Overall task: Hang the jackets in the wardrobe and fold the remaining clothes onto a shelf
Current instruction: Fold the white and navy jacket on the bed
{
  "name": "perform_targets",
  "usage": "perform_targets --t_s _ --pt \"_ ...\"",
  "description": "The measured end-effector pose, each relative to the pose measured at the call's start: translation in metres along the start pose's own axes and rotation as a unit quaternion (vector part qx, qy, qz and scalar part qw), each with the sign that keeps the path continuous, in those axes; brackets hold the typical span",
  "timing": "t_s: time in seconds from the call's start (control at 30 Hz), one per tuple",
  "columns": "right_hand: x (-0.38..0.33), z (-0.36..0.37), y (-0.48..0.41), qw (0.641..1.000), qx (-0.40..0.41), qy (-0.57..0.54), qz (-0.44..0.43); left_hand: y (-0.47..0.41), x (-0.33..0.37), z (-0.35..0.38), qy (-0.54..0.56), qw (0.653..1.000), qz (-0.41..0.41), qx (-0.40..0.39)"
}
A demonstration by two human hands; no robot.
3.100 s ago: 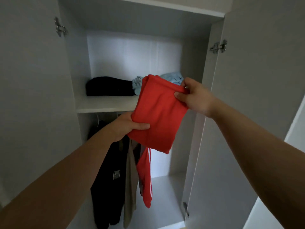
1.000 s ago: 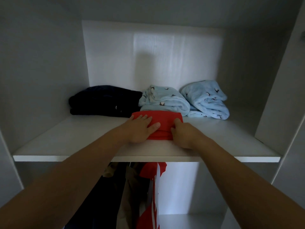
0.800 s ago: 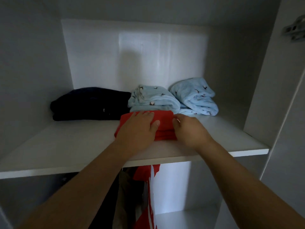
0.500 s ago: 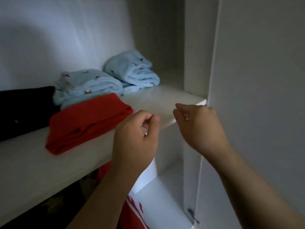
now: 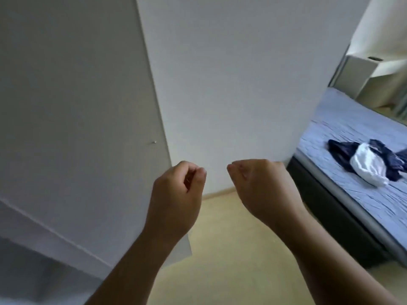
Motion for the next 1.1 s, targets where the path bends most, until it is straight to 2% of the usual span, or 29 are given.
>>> perform_targets --t_s 0.27,0.43,0.6,0.83,1.1 --pt "0.224 -0.094 0.042 0.977 0.088 0.016 0.193 -0.063 0.116 0.208 0.063 0.980 0.083 -0.171" --pt "0.369 -0.160 0.062 0.959 0.116 0.021 0.257 -0.096 0.200 0.354 0.086 0.964 0.099 -0.232" --pt "0.481 -0.213 0.061 0.946 0.115 0.020 0.303 -0.131 0.265 0.475 0.091 0.945 0.103 -0.296" --pt "0.614 -0.243 0.026 0.928 0.113 0.007 0.354 -0.193 0.304 0.620 0.085 0.918 0.108 -0.372" --pt "0.772 -0.282 -0.066 0.902 0.103 0.020 0.418 -0.317 0.328 0.791 0.062 0.885 0.094 -0.451"
Point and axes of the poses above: each hand's wrist, its own y-axis away from the middle knuckle, its own z-axis out of the palm, x = y × z, the point moved 5 cm from there along -y, towards the middle knuckle, and after that the axes turned 10 degrees about -x, right-handed, at the moved point
